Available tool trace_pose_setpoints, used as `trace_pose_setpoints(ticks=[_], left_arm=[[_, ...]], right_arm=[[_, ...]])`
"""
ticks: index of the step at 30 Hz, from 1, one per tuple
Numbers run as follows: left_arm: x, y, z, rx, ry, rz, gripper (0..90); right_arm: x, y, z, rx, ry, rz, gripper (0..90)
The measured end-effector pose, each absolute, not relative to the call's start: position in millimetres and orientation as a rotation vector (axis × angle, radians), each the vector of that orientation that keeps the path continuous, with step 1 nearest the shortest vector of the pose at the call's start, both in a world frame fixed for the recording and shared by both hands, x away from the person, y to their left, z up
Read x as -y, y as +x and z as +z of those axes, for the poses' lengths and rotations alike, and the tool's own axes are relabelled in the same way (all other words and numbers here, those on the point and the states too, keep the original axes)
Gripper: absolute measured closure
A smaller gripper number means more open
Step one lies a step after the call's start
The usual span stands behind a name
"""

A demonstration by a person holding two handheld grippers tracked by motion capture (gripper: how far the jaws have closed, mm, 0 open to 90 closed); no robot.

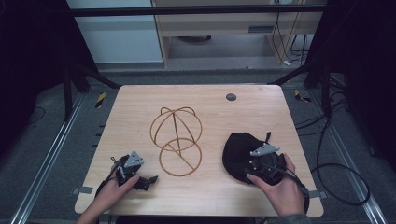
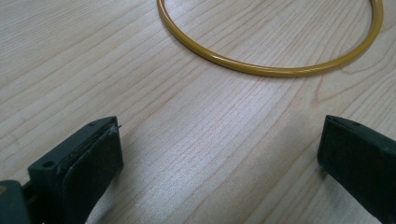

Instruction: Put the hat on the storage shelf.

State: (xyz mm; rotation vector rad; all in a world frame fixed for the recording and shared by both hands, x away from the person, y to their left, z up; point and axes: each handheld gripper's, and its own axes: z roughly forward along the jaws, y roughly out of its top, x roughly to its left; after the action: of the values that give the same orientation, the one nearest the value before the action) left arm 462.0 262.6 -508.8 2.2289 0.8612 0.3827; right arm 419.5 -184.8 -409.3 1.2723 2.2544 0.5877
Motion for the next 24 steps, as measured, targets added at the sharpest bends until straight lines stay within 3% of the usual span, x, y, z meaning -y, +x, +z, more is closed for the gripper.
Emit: trace_pose_setpoints(ticks=[12,24], left_arm=[[-263,462,-509,-0.862,2.228,0.383,0.0],[-263,462,-509,-0.861,2.229,0.382,0.0]], right_arm=[[189,459,-381,-2.395,1.238,0.558,23.1],[187,489,-383,-2.472,1.267,0.503,30.4]])
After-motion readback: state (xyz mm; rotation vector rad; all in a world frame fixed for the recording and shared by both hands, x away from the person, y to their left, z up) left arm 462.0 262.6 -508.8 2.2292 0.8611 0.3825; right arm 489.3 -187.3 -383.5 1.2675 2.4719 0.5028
